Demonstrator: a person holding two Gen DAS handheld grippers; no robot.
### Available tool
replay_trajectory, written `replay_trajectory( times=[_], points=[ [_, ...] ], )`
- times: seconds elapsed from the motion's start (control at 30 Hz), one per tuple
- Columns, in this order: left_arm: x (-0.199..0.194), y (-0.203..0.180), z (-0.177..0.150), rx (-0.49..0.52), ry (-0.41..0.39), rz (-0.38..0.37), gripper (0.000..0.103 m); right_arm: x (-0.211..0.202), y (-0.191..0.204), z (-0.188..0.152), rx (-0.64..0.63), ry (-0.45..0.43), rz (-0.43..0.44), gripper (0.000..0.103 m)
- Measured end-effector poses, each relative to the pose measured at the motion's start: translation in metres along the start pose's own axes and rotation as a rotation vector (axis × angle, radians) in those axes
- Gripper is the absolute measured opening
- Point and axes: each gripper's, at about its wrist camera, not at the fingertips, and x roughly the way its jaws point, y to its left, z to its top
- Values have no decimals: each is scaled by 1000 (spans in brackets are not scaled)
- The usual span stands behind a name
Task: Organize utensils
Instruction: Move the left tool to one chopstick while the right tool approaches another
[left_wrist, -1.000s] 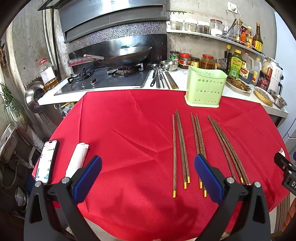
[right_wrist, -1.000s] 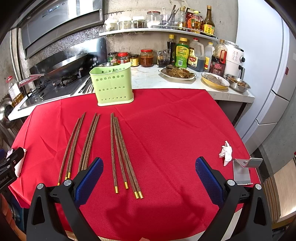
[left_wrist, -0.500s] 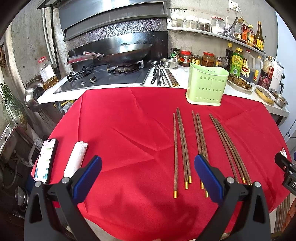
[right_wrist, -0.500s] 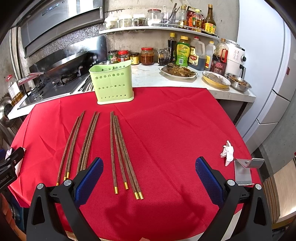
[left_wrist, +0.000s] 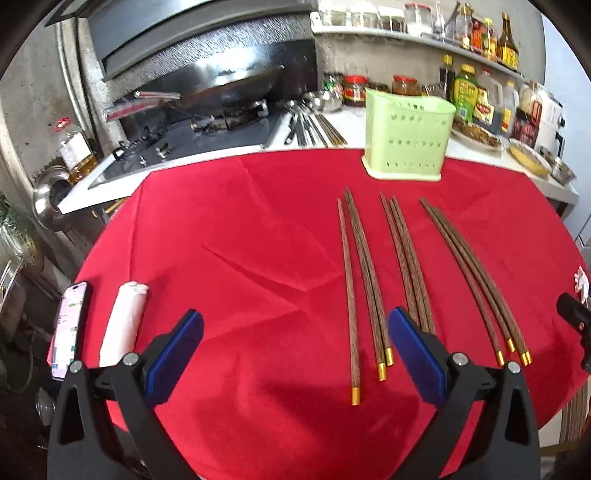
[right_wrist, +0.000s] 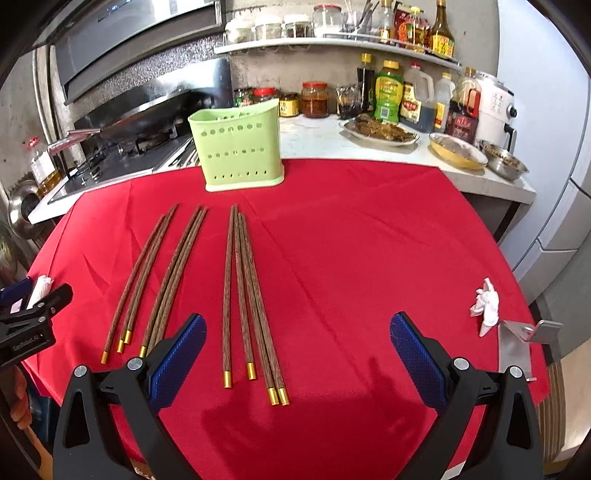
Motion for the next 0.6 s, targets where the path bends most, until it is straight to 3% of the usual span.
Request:
replay_trajectory(
  times=[0.6],
  points=[
    [35,-3,-10,-9,68,-85,97,27,6,-10,-47,39,10,94]
  ],
)
